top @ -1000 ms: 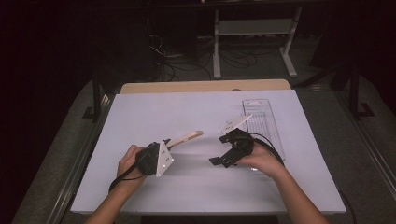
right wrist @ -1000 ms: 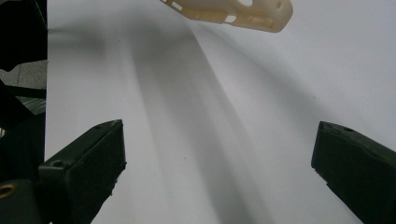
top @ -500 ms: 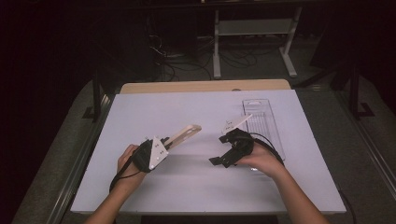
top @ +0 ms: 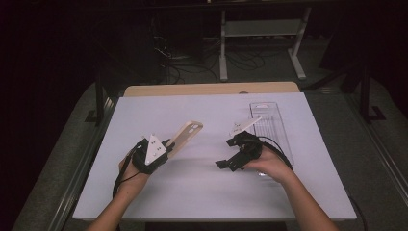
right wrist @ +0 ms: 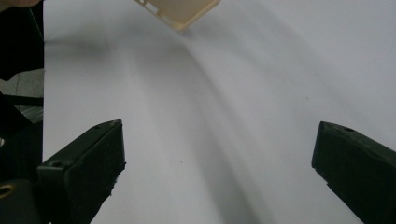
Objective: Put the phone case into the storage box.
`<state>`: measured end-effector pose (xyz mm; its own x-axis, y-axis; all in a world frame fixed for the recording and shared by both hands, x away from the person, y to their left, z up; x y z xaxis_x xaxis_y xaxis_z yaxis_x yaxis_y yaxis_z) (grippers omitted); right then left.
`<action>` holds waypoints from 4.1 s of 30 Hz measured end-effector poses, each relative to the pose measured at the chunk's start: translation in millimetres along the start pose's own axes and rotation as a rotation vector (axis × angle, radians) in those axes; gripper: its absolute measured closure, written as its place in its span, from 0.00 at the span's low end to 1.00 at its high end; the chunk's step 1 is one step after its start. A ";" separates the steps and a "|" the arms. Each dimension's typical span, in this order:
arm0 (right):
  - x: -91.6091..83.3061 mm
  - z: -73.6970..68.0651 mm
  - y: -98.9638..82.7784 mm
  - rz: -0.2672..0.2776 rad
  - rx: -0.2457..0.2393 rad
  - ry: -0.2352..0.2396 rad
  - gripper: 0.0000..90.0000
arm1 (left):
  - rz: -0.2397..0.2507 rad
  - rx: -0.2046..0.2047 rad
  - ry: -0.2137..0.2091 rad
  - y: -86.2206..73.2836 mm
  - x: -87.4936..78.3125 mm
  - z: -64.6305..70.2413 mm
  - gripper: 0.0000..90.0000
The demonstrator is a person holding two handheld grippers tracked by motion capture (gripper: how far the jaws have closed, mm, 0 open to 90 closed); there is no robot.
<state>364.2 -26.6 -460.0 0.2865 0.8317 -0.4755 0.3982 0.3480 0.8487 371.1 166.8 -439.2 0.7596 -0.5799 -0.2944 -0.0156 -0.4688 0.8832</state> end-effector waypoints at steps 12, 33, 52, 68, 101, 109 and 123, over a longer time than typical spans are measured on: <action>-5.7 5.0 9.4 0.053 0.044 -0.035 0.00 | 0.018 -0.158 0.046 6.6 2.0 -9.6 0.88; 6.4 14.7 38.7 0.063 0.086 -0.085 0.00 | -0.028 -0.247 0.095 18.6 14.2 -10.1 0.88; 18.5 17.4 48.8 0.169 0.180 -0.048 0.00 | -0.021 -0.286 0.091 19.2 12.6 1.2 0.88; 31.4 11.5 49.1 0.224 0.251 -0.009 0.00 | -0.007 -0.271 0.077 20.4 16.4 9.8 0.88; 43.3 8.4 57.9 0.366 0.405 0.047 0.00 | 0.028 -0.268 0.057 29.2 21.7 26.0 0.88; 45.3 5.2 60.2 0.382 0.435 0.070 0.00 | 0.033 -0.262 0.048 31.3 23.2 30.5 0.88; 48.3 1.1 64.5 0.414 0.487 0.085 0.00 | 0.036 -0.251 0.033 35.0 26.6 41.1 0.88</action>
<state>404.6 35.5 -428.4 0.4391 0.8935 -0.0945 0.6252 -0.2284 0.7463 364.0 107.5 -431.2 0.7824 -0.5693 -0.2525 0.1155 -0.2658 0.9571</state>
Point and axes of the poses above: each handheld gripper's, and its own axes: x roughly forward along the jaws, y roughly out of its top, z roughly to its right, the point moved 10 cm from there along x, roughly forward along the jaws, and after that the axes turned 13 degrees about z, right-handed, at the moved point
